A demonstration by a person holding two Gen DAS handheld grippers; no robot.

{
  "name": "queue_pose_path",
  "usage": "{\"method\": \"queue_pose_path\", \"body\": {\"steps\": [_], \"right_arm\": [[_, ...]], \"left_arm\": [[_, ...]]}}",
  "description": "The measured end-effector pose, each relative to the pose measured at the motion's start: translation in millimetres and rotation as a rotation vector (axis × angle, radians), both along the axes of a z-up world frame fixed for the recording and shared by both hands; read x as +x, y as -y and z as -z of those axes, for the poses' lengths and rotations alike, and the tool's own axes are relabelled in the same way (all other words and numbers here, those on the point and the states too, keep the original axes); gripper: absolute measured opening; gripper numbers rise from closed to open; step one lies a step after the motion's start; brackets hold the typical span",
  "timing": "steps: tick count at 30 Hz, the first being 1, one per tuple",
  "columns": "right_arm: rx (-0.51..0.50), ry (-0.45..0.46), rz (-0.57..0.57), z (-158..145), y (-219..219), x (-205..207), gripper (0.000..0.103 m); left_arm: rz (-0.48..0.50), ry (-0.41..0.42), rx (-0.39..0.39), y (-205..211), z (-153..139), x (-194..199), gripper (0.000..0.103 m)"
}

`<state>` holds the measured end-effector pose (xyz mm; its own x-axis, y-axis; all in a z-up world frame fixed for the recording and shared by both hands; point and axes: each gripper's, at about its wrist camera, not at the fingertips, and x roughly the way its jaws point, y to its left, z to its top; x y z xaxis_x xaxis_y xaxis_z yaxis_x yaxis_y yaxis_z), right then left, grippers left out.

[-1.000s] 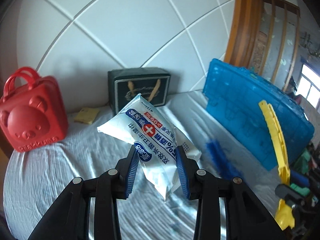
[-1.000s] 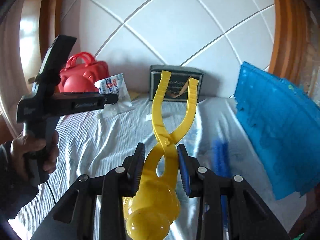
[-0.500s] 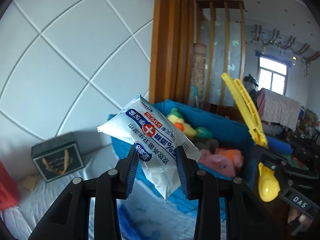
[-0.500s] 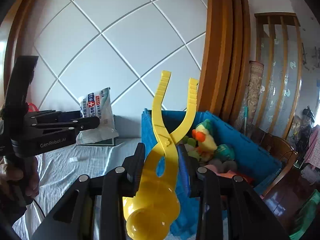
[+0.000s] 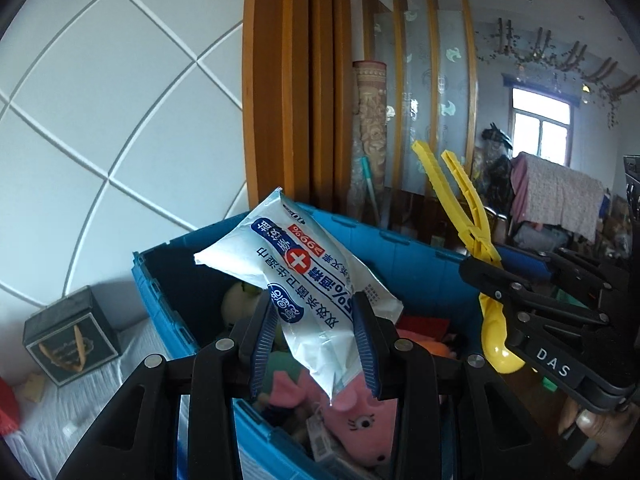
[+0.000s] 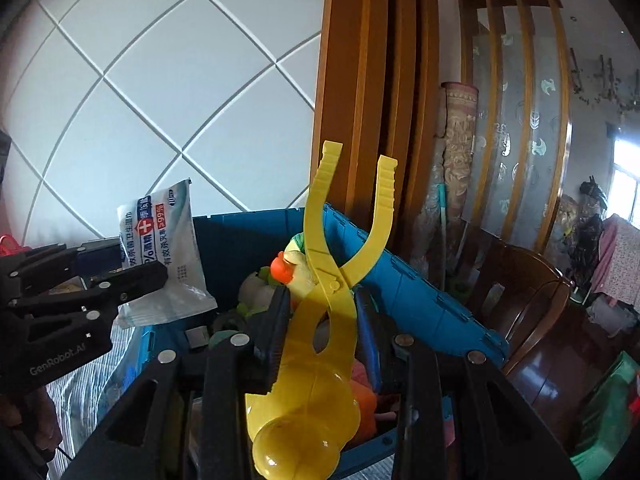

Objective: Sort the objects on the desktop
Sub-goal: 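Carry wipes pack into blue bin with left tool while right tool drops yellow tongs in, then withdraw both open tools from the bin back over the bed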

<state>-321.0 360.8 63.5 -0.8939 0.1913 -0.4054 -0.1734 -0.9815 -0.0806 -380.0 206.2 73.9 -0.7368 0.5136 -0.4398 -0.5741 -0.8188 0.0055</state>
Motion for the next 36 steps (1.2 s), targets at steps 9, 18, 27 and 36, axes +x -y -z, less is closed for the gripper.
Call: {"method": "queue_pose_path", "body": {"steps": [9,18,27,36], "right_arm": [[-0.02,-0.004,-0.003,-3.5,-25.2,-42.3,0.032],[0.017,-0.058,0.027,-18.6,-22.7,-44.6,0.081],[0.004,-0.075,0.044,-18.7,-22.0,-29.4,0.081],[-0.016,-0.089,0.017,-20.3,-3.8,-5.3,0.081]], "left_arm": [[-0.069,-0.003,-0.039,-29.5,-3.7,-25.3,0.043],[-0.144,-0.09,-0.021,-23.3,-19.6,-21.3,0.095],[-0.143,-0.089,-0.028,-14.1,-21.0,-18.1,0.095],[-0.175,-0.084,-0.029,6.6,-15.8,-7.5,0.098]]}}
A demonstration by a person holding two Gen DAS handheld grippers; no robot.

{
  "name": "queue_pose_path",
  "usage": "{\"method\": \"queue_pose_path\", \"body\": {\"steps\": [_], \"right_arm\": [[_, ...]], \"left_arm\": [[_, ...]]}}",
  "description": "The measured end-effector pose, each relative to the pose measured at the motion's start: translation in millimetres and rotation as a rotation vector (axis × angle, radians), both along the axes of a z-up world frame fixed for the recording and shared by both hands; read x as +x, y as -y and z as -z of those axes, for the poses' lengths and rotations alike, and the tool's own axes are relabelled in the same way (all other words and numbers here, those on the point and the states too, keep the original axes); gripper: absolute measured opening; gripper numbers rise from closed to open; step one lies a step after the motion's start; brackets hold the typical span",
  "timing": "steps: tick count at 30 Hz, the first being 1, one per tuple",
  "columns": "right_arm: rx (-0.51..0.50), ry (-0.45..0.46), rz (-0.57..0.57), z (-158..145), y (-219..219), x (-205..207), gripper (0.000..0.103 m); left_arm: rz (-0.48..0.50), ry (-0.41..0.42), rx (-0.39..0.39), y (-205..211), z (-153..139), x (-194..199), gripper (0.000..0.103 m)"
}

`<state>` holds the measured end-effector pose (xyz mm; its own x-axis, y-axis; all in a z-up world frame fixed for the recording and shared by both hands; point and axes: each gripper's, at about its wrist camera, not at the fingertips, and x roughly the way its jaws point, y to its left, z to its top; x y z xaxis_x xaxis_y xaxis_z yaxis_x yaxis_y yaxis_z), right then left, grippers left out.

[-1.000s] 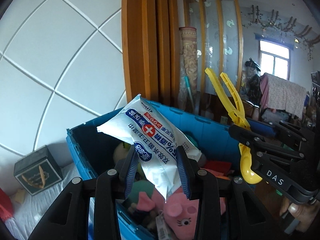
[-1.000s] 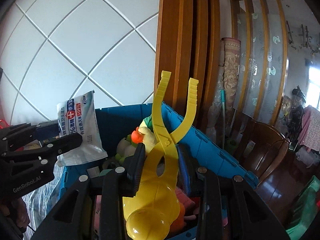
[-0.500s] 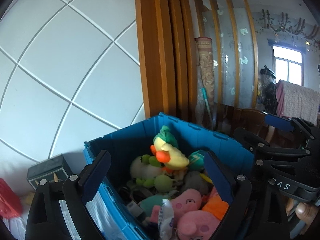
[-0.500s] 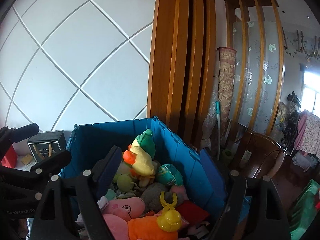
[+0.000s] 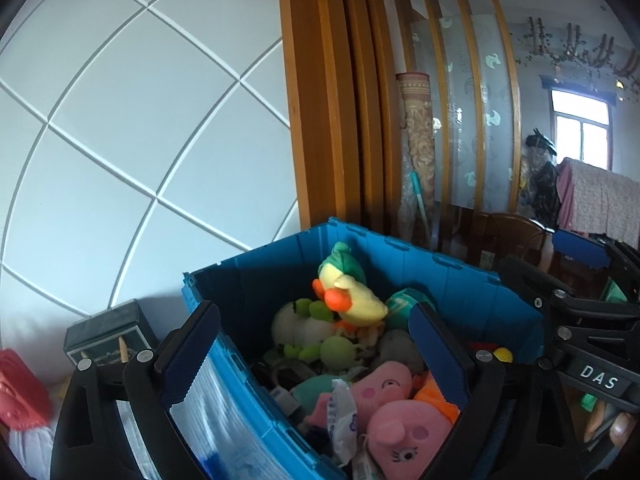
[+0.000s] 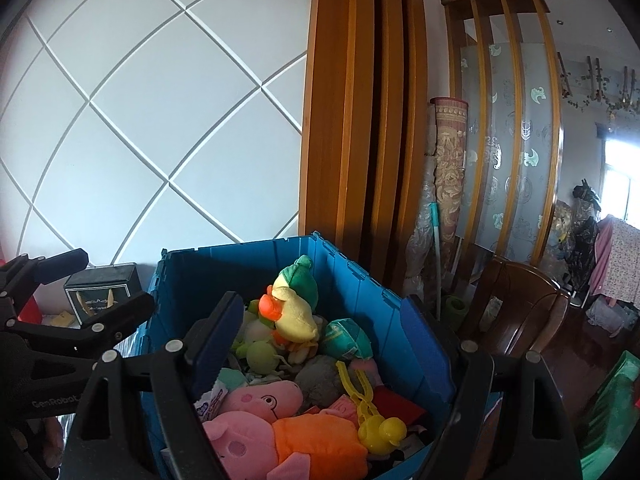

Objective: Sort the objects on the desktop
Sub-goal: 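Withdraw both open tools from the bin back over the bed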

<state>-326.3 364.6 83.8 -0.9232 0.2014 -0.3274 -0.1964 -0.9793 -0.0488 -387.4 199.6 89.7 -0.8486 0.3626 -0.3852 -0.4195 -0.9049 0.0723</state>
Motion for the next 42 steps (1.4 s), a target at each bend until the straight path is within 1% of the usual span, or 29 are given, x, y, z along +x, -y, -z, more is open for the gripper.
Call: {"method": "queue_pose_path", "body": {"steps": [5,8,10,12,16,18,21,23,24,26,28,29,30,32,34,35,36,37,39,42], "right_arm": [[0.003,-0.016,-0.035,-0.4,20.5,15.0,0.081],[-0.003,-0.032,-0.073,-0.3,36.1,25.3,0.084],[-0.009,-0.052,-0.106,0.6,49.8,33.4,0.088],[-0.009,-0.071,-0.154,3.7,68.8,41.9,0.096],[0.002,-0.071,-0.268,18.5,119.5,55.0,0.098],[-0.01,-0.031,-0.347,36.8,151.0,56.0,0.102],[0.017,0.086,-0.445,82.2,205.7,43.4,0.102],[0.052,0.192,-0.482,124.9,241.3,24.9,0.102],[0.058,0.259,-0.499,148.5,255.7,12.9,0.102],[0.042,0.423,-0.511,202.7,278.8,-14.6,0.101],[0.034,0.566,-0.498,255.3,296.1,-35.1,0.094],[0.031,0.624,-0.488,278.5,303.2,-42.1,0.083],[0.028,0.681,-0.477,301.2,310.2,-48.8,0.075],[0.037,0.754,-0.424,338.5,319.6,-59.2,0.068],[0.04,0.81,-0.374,366.9,324.9,-65.7,0.058],[0.038,0.837,-0.353,379.2,327.0,-68.1,0.043],[0.046,0.855,-0.34,388.3,328.5,-68.5,0.032],[0.049,0.864,-0.335,394.7,330.2,-67.8,0.03],[0.045,0.859,-0.331,397.1,332.6,-65.8,0.021],[0.054,0.876,-0.349,397.2,338.5,-69.2,0.017]], "left_arm": [[-0.035,0.01,0.0,23.7,8.6,8.6,0.098],[-0.076,0.001,-0.015,49.7,18.2,16.5,0.098],[-0.106,0.0,-0.015,72.8,25.8,21.7,0.098],[-0.149,0.003,-0.017,100.1,33.7,25.4,0.099],[-0.255,0.002,-0.037,162.7,51.3,34.9,0.099],[-0.321,0.011,-0.029,197.2,59.1,37.0,0.1],[-0.398,0.049,0.016,249.3,70.4,38.5,0.1],[-0.43,0.078,0.037,279.9,78.4,40.5,0.1],[-0.443,0.087,0.041,293.7,82.4,42.4,0.1],[-0.46,0.101,0.029,317.3,91.0,45.1,0.1],[-0.472,0.113,0.006,339.1,100.2,46.6,0.1],[-0.479,0.121,-0.006,349.7,105.9,46.0,0.1],[-0.483,0.132,-0.014,360.6,111.9,45.3,0.1],[-0.482,0.164,-0.019,382.8,123.5,41.0,0.1],[-0.482,0.197,-0.027,404.0,134.5,35.1,0.1],[-0.482,0.209,-0.035,412.9,139.4,30.8,0.1],[-0.484,0.217,-0.041,421.5,143.2,26.3,0.1],[-0.485,0.225,-0.044,430.1,147.1,21.5,0.1],[-0.486,0.244,-0.037,447.3,156.0,9.3,0.1],[-0.501,0.292,-0.038,471.2,174.1,-17.3,0.1]]}}
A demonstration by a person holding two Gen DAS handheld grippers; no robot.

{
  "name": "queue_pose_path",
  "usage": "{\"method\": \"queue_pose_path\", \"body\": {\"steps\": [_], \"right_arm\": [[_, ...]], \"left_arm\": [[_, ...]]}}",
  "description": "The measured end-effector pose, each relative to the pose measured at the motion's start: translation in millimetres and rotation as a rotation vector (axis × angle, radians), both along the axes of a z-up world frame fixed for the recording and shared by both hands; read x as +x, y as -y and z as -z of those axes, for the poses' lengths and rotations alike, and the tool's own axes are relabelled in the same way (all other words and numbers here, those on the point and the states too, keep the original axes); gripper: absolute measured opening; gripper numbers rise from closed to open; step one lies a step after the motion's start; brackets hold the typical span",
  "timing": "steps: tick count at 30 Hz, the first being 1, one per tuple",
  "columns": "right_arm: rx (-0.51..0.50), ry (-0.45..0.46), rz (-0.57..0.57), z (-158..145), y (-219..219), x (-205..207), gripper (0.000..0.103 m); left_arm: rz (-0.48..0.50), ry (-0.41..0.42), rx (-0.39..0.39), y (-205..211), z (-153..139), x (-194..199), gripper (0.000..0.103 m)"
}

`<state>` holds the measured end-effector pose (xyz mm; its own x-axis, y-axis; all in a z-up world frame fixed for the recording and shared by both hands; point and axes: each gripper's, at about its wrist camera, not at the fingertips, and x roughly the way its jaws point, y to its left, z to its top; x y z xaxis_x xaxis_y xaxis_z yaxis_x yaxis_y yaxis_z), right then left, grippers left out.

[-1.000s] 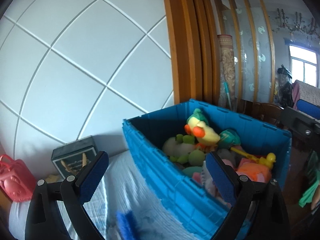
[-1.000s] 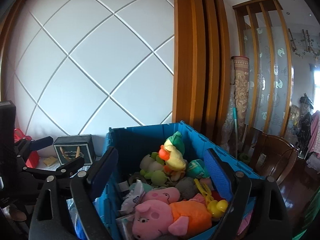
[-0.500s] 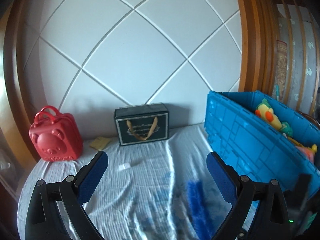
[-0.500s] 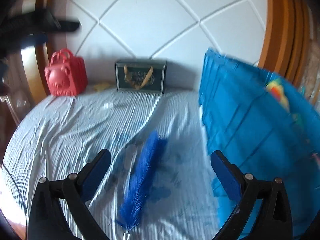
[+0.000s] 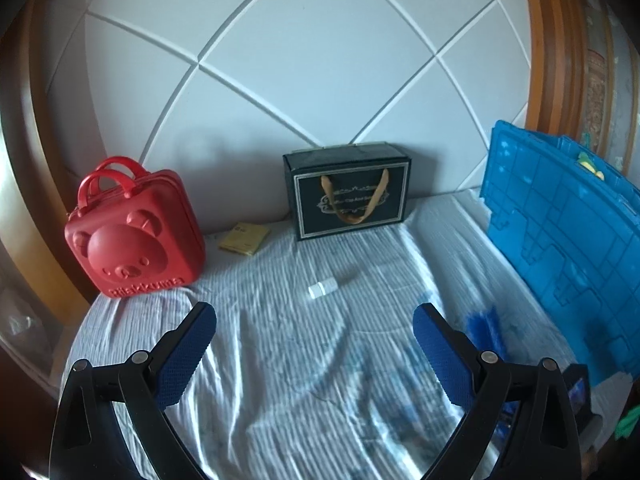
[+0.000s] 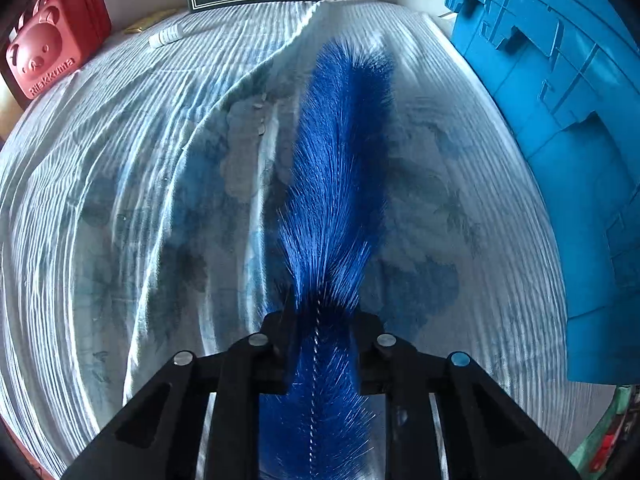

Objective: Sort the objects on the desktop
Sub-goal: 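Withdraw both open tools from the bin back over the bed, then grasp small white bottle with left tool while right tool grasps blue feather duster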

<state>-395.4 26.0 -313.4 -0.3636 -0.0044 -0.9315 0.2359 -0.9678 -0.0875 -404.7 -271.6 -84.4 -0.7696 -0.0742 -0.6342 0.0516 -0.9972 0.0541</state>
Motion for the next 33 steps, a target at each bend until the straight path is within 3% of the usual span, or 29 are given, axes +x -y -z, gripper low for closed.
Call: {"method": "queue_pose_path", "body": {"steps": [7,13,15,17,18,22,27,30,33], "right_arm": [[-0.007,-0.064,-0.055,-27.6,-0.5,3.8,0.017],[-0.05,-0.065,-0.087,-36.6,5.3,2.6,0.017],[-0.051,-0.058,-0.1,-34.4,11.0,1.2,0.017],[-0.054,-0.049,-0.107,-32.6,16.3,0.7,0.017],[-0.055,-0.044,-0.11,-33.0,18.3,1.0,0.017],[-0.043,-0.034,-0.119,-29.3,35.5,-3.3,0.017],[-0.044,-0.023,-0.103,-32.1,40.3,-1.9,0.017],[-0.038,-0.032,-0.09,-35.6,47.0,-3.7,0.017],[-0.034,-0.043,-0.08,-40.4,48.3,-2.5,0.017]], "left_arm": [[-0.018,0.09,-0.017,36.5,64.4,-94.4,0.1],[0.236,0.29,-0.078,15.6,150.9,-179.4,0.099],[0.309,0.335,-0.091,9.1,173.3,-197.2,0.087],[0.371,0.377,-0.096,4.5,193.0,-213.4,0.069],[0.398,0.39,-0.102,2.6,200.2,-219.5,0.067],[0.485,0.383,-0.146,-4.9,213.3,-234.0,0.061],[0.602,0.448,-0.145,-10.0,226.8,-252.3,0.061],[0.62,0.454,-0.123,-9.0,232.9,-259.3,0.061],[0.636,0.457,-0.066,-6.3,234.9,-263.9,0.044]]}}
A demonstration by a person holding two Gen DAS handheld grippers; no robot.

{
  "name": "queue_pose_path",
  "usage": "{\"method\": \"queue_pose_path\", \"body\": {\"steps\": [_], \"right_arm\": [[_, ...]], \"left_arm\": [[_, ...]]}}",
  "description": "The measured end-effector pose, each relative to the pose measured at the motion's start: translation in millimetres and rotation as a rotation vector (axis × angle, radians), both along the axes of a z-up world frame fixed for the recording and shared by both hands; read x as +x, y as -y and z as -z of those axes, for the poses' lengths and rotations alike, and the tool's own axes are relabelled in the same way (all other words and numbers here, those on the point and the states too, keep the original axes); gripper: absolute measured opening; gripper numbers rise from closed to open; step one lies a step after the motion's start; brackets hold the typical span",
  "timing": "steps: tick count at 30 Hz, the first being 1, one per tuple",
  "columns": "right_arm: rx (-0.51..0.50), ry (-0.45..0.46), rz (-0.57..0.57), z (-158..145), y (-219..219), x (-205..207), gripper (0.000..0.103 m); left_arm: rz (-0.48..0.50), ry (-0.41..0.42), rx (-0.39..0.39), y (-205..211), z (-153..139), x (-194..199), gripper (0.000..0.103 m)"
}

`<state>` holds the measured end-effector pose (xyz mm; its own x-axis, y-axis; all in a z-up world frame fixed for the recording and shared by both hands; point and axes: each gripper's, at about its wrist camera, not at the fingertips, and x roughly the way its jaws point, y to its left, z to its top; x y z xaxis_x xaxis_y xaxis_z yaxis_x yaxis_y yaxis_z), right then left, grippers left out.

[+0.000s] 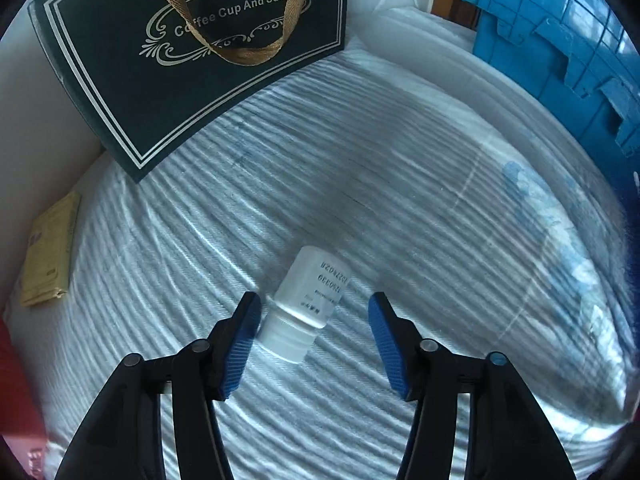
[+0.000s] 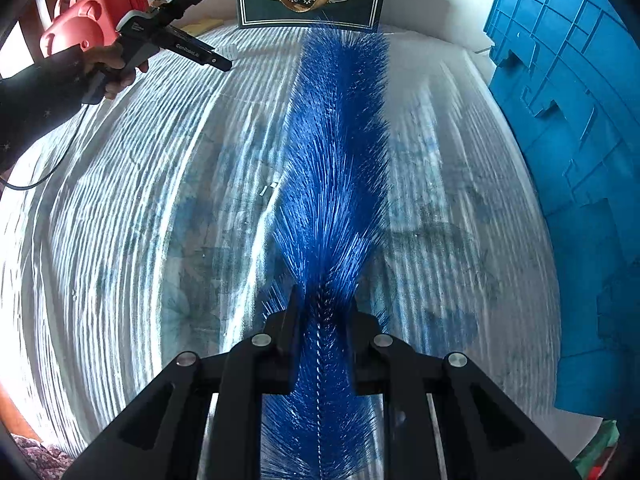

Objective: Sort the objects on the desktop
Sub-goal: 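Grasp small white bottle with left tool while right tool grasps blue feather duster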

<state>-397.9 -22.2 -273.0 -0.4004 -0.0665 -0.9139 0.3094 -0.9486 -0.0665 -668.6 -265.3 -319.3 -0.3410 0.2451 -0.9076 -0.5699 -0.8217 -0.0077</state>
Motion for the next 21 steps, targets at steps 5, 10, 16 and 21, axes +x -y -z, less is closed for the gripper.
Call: {"method": "queue_pose_path", "body": {"steps": [5,10,16,21], "right_arm": [[-0.009,-0.023,0.003,-10.7,1.9,2.6,0.017],[-0.013,-0.067,-0.003,-23.7,2.6,5.9,0.017],[-0.041,-0.121,0.018,-39.1,0.4,9.3,0.017],[-0.085,-0.191,0.035,-67.3,-3.9,21.2,0.017]], "left_arm": [[-0.017,-0.002,0.031,2.7,-2.2,15.1,0.027],[-0.119,-0.059,0.043,8.6,-8.7,49.3,0.027],[-0.225,-0.207,0.072,4.3,-54.1,98.3,0.027],[-0.265,-0.283,0.14,-0.9,-112.7,147.0,0.027]]}}
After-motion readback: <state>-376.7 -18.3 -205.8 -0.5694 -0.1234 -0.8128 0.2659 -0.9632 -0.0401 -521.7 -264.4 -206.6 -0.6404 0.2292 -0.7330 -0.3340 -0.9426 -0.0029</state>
